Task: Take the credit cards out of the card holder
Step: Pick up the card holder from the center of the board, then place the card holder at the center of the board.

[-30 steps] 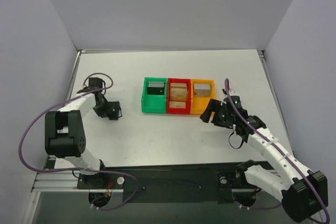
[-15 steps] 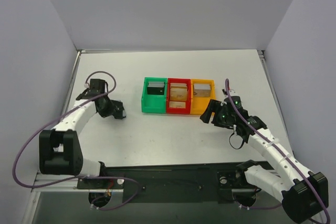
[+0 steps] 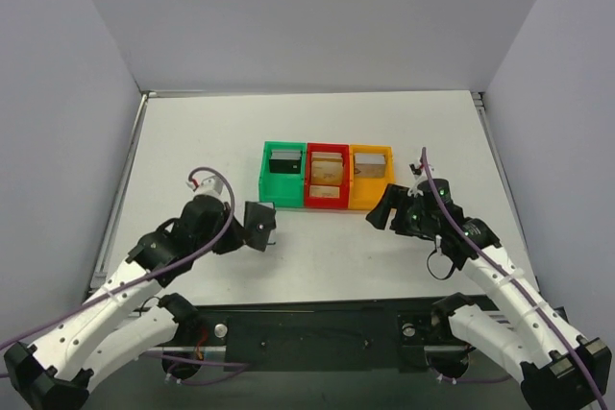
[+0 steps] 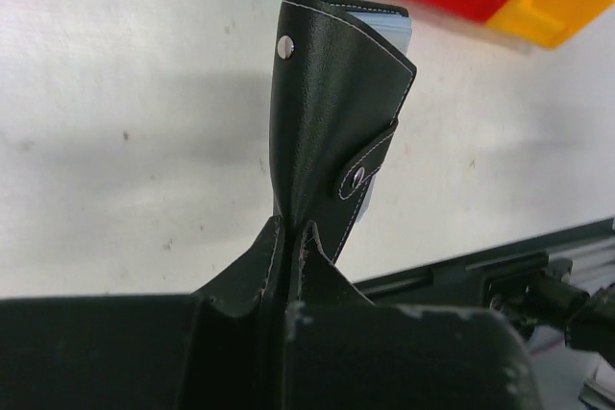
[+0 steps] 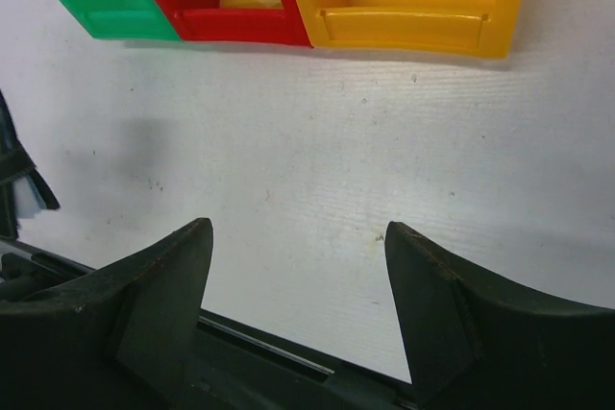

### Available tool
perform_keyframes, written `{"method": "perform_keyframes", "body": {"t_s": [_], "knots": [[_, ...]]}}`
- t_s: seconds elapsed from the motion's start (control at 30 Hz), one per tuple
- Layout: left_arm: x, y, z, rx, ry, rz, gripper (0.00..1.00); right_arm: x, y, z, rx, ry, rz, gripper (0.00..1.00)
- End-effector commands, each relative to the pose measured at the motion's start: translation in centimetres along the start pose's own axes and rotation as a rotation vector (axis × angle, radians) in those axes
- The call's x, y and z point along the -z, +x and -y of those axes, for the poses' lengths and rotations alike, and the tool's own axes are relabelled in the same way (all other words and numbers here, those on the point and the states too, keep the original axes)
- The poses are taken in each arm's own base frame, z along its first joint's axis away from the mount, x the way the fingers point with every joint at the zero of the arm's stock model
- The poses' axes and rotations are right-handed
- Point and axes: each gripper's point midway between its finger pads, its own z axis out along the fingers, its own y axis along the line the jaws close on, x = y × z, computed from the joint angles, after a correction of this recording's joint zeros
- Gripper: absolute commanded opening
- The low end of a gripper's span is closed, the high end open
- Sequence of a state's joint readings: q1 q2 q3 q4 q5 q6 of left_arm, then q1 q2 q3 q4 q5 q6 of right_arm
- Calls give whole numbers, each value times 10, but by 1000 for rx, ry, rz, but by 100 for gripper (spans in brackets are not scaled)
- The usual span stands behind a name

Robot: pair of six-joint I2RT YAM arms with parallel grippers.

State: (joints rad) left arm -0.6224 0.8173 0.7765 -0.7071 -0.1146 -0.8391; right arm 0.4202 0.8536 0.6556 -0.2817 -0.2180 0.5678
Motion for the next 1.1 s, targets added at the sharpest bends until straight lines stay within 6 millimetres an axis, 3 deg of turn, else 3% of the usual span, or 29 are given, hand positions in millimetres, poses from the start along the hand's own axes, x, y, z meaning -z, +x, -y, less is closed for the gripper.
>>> {"method": "perform_keyframes", "body": {"t_s": [0.0,0.03,0.07,0.1,0.27,0.4,0.47,0.5,0.57,0.63,0.73,0.77,0.87,0.97,1.07], "knots": [[-4,42,3,125,67,-45,0,9,1,-8,19,-18,-3,67],[-9,57,1,114,68,-71,0,8,5,-5,16,-12,-10,67],[-12,57,9,129,96,-61,0,7,7,-6,17,-11,-13,67],[-18,69,10,104,92,-90,0,6,11,-4,16,-5,-18,67],[-35,84,36,26,92,-88,0,3,26,-3,24,9,-31,67],[-58,98,40,30,71,-118,0,4,33,-2,34,23,-41,67],[-63,104,40,33,76,-132,8,4,36,-2,43,27,-47,67],[-64,104,41,34,76,-132,22,4,36,-1,46,31,-50,67],[-64,103,41,24,66,-134,41,4,37,0,53,37,-51,67],[-59,101,40,11,65,-127,52,4,37,-1,55,35,-56,67],[-47,88,40,-1,52,-99,59,3,37,-4,62,30,-66,67],[-44,89,29,-22,7,-102,60,2,38,-6,68,22,-75,67],[-31,77,21,-25,0,-61,61,-4,48,-14,92,-7,-114,67],[-37,81,7,-4,-7,-69,53,-17,63,-26,108,-30,-164,67],[-53,94,3,7,-2,-108,30,-28,79,-40,151,-35,-204,67]]}}
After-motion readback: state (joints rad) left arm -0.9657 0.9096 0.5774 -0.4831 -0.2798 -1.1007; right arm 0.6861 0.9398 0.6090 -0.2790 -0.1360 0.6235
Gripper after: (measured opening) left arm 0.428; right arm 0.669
